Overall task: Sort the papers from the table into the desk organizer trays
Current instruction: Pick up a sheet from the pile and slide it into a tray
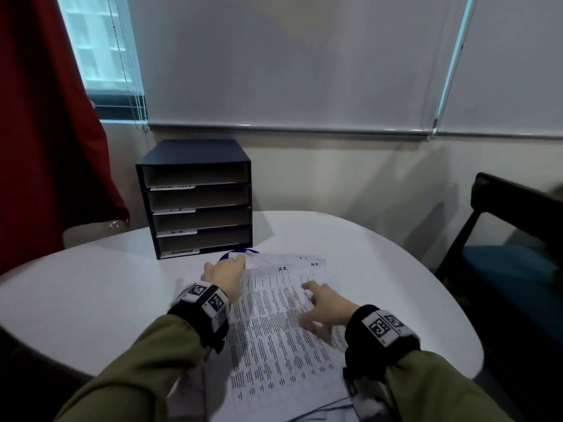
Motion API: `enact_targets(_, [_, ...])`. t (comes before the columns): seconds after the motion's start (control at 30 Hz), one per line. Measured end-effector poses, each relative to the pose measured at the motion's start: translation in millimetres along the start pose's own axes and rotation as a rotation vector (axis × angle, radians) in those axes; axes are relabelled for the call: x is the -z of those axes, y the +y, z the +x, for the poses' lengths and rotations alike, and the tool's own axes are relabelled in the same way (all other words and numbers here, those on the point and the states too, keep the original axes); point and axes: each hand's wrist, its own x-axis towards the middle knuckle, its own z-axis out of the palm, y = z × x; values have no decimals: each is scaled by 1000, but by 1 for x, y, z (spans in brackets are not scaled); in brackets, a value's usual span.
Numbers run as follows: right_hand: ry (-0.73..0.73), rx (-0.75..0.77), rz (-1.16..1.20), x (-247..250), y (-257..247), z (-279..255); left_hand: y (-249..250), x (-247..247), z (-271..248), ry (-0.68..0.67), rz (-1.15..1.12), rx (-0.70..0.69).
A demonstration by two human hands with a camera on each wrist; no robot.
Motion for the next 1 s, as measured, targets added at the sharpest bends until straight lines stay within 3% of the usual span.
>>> enact_targets(0.1, [44,-80,420,20,3,2,-3,5,-8,-51,-451,-89])
enact_targets(0.17, [73,-102,485,27,5,7,-4,6,-13,-74,-562,-179])
enact_targets(0.27, [51,-118,381,23,11,17,-1,-3,-11,-93,-508,-212])
enact_targets(0.5, [11,-188,253,9,12,22,-6,-17,23,-178,-284,-35])
enact_targets(0.73, [101,-239,383,24,16,29,-21,-6,28,-12,-359,-54])
enact_targets(0.9, [114,-252,372,27,23,38,-31,7,17,-167,-396,-147])
enact_targets(1.0, [71,-265,391,20,23,36,-34,10,9,-344,-516,-98])
